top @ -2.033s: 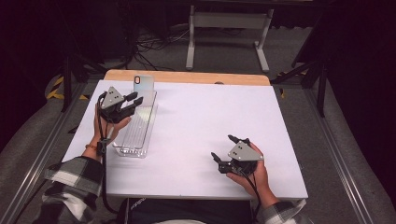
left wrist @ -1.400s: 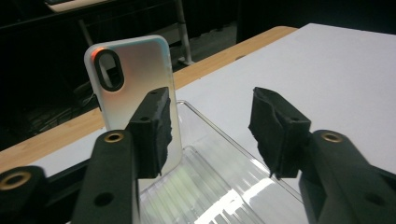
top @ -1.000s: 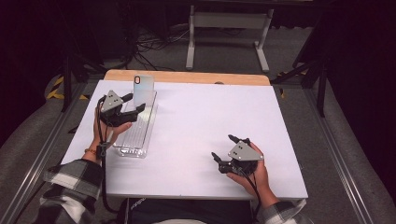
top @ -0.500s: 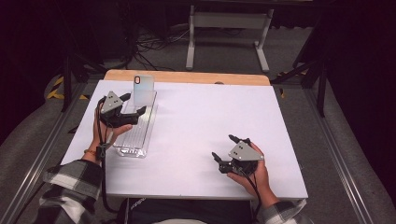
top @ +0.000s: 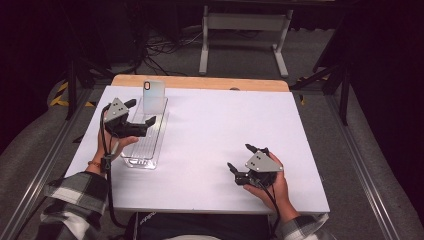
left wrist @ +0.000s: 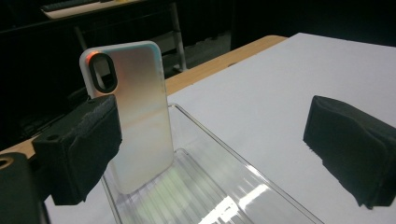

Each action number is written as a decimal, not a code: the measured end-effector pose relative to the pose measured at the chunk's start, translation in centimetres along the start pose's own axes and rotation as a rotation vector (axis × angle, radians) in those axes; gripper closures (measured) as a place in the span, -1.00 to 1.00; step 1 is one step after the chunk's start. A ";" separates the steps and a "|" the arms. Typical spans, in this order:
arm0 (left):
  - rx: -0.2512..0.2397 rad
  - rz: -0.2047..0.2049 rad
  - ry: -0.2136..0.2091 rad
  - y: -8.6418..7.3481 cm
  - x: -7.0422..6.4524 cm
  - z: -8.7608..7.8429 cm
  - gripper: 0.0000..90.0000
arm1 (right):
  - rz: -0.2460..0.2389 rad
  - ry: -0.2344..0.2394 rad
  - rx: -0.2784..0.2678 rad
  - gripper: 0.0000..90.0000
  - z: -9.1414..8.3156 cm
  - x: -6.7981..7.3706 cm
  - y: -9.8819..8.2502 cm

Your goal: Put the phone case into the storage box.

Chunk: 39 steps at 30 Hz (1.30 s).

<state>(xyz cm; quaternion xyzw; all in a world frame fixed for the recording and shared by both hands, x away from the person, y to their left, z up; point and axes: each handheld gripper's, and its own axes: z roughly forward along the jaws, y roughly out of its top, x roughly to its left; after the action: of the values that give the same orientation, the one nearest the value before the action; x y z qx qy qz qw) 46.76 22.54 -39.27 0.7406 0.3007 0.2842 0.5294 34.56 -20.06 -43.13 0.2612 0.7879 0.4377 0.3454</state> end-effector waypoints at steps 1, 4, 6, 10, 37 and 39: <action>-0.005 -0.001 -0.002 0.0 0.0 0.0 -0.90 | 0.002 -0.001 -0.002 -0.61 0.0 0.0 0.0; -0.010 -0.002 -0.007 0.1 -0.1 -0.1 -0.92 | 0.001 0.000 -0.010 -0.61 -0.1 0.0 0.1; -0.008 0.005 -0.006 0.2 -0.3 -0.1 -0.93 | 0.000 -0.002 -0.009 -0.61 -0.1 0.0 0.1; -0.013 0.025 -0.010 0.4 -0.7 -0.3 -0.94 | 0.004 -0.006 -0.010 -0.61 -0.2 -0.2 0.1; -0.052 0.074 -0.045 1.2 -2.6 -1.2 -0.93 | 0.011 -0.019 -0.030 -0.62 -0.7 -0.5 0.3; -0.049 0.079 -0.048 1.2 -2.7 -1.3 -0.92 | 0.014 -0.021 -0.040 -0.63 -0.8 -0.6 0.3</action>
<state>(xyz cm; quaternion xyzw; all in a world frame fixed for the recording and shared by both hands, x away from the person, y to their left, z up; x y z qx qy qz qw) 44.16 20.98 -37.99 0.7455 0.2513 0.2944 0.5426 34.33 -20.72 -42.42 0.2641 0.7735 0.4530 0.3560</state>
